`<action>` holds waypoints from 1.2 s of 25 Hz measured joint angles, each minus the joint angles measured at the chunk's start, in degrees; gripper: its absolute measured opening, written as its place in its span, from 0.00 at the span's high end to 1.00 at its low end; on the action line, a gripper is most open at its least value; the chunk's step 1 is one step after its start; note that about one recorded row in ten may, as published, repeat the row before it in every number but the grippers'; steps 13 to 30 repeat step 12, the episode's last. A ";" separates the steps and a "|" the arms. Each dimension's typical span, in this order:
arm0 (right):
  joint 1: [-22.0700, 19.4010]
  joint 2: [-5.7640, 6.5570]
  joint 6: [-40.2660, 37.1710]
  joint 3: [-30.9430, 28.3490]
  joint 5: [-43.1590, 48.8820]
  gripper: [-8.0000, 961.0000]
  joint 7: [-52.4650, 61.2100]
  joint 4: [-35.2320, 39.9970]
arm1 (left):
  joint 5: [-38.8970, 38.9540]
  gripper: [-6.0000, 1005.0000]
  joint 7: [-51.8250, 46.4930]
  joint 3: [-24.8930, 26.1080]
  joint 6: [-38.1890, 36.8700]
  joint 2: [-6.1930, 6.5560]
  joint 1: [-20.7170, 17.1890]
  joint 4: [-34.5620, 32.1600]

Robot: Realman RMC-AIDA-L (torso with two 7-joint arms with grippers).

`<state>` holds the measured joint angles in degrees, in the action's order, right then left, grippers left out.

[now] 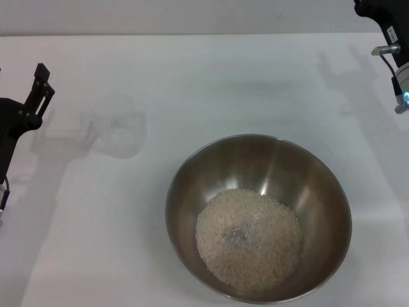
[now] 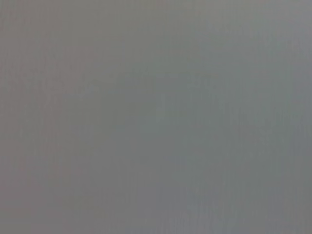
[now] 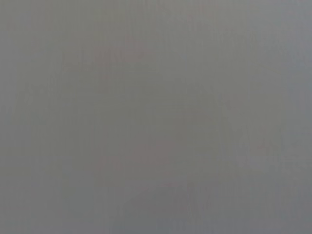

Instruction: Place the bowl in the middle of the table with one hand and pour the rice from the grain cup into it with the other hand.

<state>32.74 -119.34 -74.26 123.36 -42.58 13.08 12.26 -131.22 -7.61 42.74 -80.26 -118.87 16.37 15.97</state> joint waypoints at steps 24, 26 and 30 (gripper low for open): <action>-1.04 -0.12 0.00 0.10 0.02 0.24 -3.22 -0.76 | 0.00 0.17 2.28 0.34 -0.54 -0.18 0.58 0.37; -1.04 -0.12 0.00 0.10 0.02 0.24 -3.22 -0.76 | 0.00 0.17 2.28 0.34 -0.54 -0.18 0.58 0.37; -1.04 -0.12 0.00 0.10 0.02 0.24 -3.22 -0.76 | 0.00 0.17 2.28 0.34 -0.54 -0.18 0.58 0.37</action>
